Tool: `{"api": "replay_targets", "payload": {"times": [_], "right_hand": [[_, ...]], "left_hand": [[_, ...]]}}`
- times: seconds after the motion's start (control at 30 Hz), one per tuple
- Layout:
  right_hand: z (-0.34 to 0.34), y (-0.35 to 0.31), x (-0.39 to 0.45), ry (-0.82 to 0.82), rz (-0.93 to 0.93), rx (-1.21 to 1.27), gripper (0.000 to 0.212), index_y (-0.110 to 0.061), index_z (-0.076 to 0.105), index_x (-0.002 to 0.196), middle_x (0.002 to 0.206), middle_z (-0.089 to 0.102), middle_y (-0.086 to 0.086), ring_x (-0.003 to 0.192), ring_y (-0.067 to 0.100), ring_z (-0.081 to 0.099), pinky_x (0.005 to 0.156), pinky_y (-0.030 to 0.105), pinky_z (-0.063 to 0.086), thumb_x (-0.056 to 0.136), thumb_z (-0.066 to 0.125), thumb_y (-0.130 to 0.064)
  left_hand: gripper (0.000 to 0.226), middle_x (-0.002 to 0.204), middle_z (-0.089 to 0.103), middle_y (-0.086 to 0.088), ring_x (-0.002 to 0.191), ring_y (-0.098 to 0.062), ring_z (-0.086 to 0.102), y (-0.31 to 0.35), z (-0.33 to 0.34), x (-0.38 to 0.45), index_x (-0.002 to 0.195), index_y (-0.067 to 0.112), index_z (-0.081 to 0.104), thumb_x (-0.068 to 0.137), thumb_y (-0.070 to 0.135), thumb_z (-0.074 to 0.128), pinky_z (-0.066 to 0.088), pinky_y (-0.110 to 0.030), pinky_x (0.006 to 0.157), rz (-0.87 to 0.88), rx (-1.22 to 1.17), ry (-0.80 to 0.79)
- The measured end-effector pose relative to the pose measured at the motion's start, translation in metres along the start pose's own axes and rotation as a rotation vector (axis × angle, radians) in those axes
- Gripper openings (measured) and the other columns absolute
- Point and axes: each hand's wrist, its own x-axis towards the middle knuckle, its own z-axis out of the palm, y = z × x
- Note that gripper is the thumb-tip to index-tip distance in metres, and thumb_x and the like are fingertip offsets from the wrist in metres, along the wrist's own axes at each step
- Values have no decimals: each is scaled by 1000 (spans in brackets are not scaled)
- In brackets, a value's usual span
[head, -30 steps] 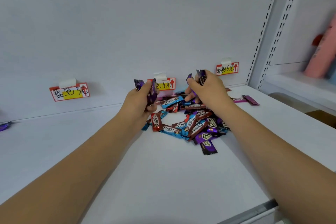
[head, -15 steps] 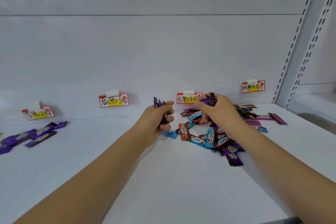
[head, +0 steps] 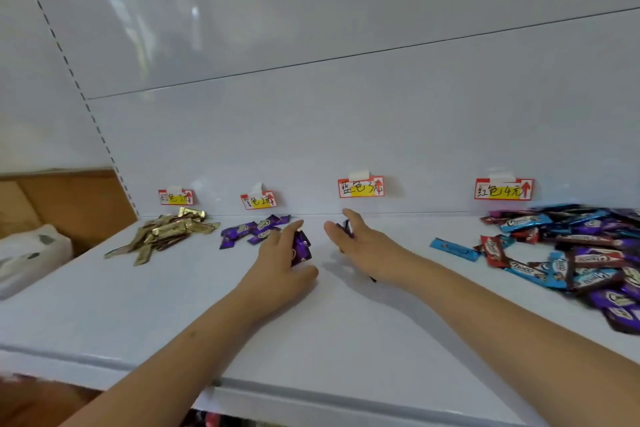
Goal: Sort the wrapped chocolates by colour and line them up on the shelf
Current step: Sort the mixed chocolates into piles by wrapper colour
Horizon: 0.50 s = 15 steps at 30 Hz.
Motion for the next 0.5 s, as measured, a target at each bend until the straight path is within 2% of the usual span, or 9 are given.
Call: {"api": "replay_targets", "payload": {"times": [0.07, 0.17, 0.27, 0.37, 0.43, 0.5], "right_hand": [[1, 5, -2, -34, -17, 55, 87, -41, 1, 154, 145, 49, -4, 132, 25, 44, 114, 45, 26, 79, 7, -85], [-17, 26, -7, 33, 35, 30, 75, -38, 6, 155, 160, 26, -8, 147, 23, 25, 120, 44, 13, 90, 7, -74], [-38, 42, -6, 115, 89, -94, 62, -28, 14, 156, 161, 25, -4, 143, 23, 29, 112, 38, 21, 101, 11, -57], [-40, 45, -4, 115, 87, -247, 54, -26, 19, 155, 159, 29, 1, 140, 26, 34, 111, 40, 25, 105, 12, -46], [-36, 47, -4, 106, 86, -317, 55, -28, 21, 154, 154, 36, 2, 136, 26, 38, 110, 43, 30, 105, 10, -48], [-35, 49, -4, 89, 71, -389, 52, -28, 22, 154, 150, 41, 5, 132, 28, 41, 108, 45, 34, 105, 10, -44]], "left_hand": [[87, 144, 28, 2, 139, -22, 22, 1, 0, -7, 154, 36, 11, 78, 47, 51, 23, -40, 111, -29, 95, -58], [90, 145, 27, 3, 139, -25, 22, 6, 13, -13, 153, 42, 7, 70, 59, 39, 17, -47, 116, -44, 250, -27], [84, 155, 15, 2, 146, -27, 9, 18, 33, -9, 151, 51, 4, 79, 75, 40, 9, -57, 117, -46, 326, 2], [76, 162, 5, -1, 148, -34, 2, 36, 50, 6, 147, 58, 6, 80, 84, 32, 2, -63, 115, -135, 393, -23], [70, 163, 7, -2, 147, -37, 4, 42, 60, 18, 146, 58, 16, 81, 84, 27, 1, -67, 112, -159, 462, -40], [60, 159, 18, -2, 145, -38, 11, 42, 63, 33, 142, 55, 30, 87, 78, 25, 5, -68, 110, -177, 490, -38]]}}
